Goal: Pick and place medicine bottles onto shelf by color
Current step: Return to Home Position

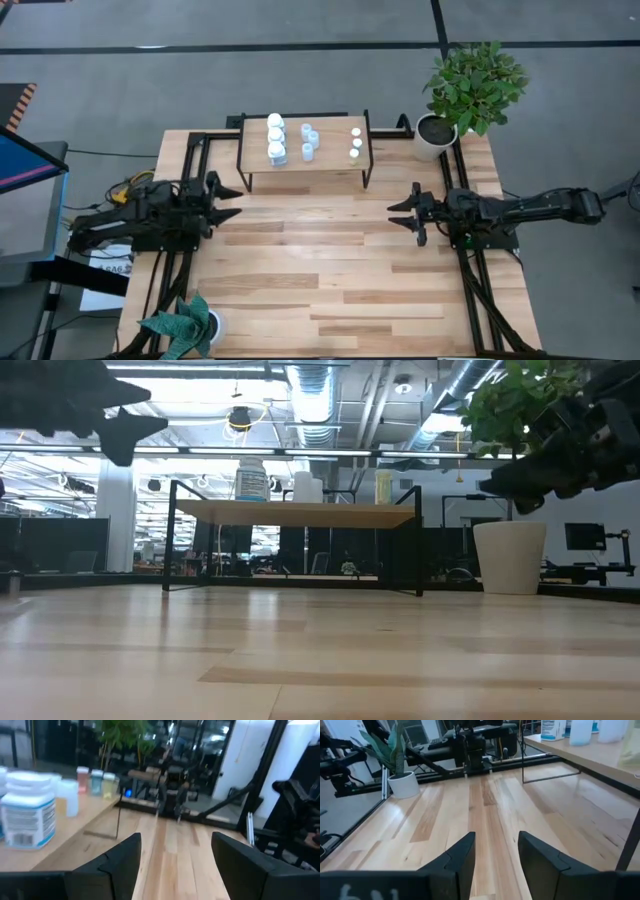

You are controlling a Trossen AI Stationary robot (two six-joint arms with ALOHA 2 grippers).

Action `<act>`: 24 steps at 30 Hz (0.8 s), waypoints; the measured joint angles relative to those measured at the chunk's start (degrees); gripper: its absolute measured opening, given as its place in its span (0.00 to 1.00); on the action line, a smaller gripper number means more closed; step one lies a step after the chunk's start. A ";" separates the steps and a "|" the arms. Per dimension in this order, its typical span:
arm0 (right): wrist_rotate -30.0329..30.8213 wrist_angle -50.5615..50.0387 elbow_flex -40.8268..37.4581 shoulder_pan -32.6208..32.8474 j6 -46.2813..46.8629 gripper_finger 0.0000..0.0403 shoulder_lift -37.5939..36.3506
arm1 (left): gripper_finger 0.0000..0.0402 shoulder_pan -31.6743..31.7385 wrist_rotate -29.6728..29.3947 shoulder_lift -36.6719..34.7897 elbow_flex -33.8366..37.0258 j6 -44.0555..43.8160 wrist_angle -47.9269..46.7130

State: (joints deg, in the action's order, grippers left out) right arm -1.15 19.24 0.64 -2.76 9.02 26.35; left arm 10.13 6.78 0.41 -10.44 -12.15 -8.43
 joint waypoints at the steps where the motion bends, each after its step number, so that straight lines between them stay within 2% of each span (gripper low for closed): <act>1: 0.00 -0.23 0.00 0.00 0.00 0.42 0.00 | 0.57 -0.02 0.08 0.02 1.42 0.13 2.68; 7: -0.02 -1.25 0.00 0.00 0.19 0.41 0.16 | 0.57 -0.02 0.44 0.02 9.82 1.53 15.48; 15: -0.07 -7.39 0.00 0.04 2.58 0.41 0.31 | 0.57 -0.09 -0.41 0.23 9.75 4.74 13.33; 20: -0.15 -8.06 0.00 0.04 8.00 0.42 0.31 | 0.57 -0.09 -4.16 0.90 9.77 4.71 10.36; 24: -2.41 -7.61 0.00 0.41 3.50 0.42 -1.17 | 0.57 -0.09 -4.15 1.41 9.77 1.65 10.32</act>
State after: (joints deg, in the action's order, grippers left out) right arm -3.56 11.64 0.64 -2.36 12.52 25.18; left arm 10.04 2.63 1.81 -0.67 -10.50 1.89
